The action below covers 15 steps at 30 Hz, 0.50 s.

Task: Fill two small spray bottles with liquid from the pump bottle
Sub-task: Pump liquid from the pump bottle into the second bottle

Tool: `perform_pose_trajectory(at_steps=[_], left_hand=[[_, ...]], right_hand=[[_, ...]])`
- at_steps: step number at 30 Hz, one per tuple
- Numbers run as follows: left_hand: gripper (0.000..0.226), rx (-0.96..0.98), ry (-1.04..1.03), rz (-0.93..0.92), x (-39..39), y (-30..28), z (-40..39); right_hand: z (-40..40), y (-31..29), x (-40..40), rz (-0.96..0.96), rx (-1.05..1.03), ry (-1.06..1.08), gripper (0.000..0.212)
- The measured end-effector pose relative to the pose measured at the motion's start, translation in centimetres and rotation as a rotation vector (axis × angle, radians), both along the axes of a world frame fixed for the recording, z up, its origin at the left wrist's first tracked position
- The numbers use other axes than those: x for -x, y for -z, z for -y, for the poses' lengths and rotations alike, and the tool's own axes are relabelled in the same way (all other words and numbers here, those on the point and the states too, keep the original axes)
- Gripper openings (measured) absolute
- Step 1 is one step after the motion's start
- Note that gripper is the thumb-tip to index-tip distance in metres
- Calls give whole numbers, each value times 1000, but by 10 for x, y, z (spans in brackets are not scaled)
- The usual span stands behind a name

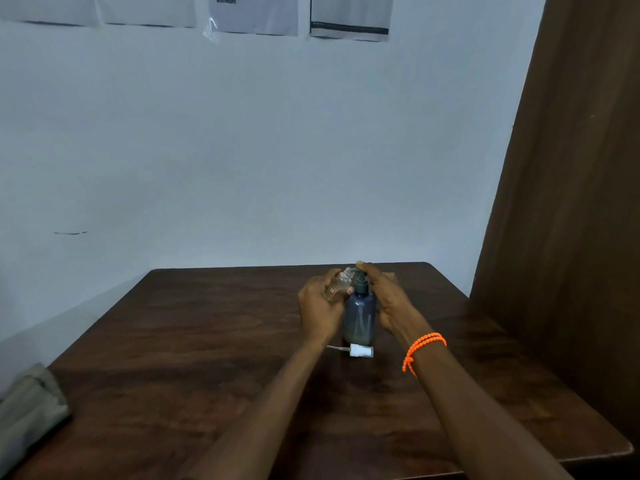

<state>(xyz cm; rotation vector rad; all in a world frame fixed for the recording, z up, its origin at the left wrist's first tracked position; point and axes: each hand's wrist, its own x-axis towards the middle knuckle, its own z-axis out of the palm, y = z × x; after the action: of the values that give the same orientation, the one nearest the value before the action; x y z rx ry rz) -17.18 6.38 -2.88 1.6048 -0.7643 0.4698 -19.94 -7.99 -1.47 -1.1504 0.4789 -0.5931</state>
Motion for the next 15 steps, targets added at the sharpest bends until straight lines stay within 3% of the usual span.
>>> perform_pose_trajectory(at_steps=[4,7,11,15], left_hand=[[26,8,-14,3,3,-1,-2],[24,2,-19,-7,1,-2,-1],[27,5,-28,-15,3,-1,-4],[27,-4,-20,-9,0,-4,-4]], right_hand=[[2,-3,-1,-36,27,44,62],[0,-7,-3,-41,25,49,67],[0,2,-7,-61,38,40,92],[8,1,-13,-47,62,30,80]])
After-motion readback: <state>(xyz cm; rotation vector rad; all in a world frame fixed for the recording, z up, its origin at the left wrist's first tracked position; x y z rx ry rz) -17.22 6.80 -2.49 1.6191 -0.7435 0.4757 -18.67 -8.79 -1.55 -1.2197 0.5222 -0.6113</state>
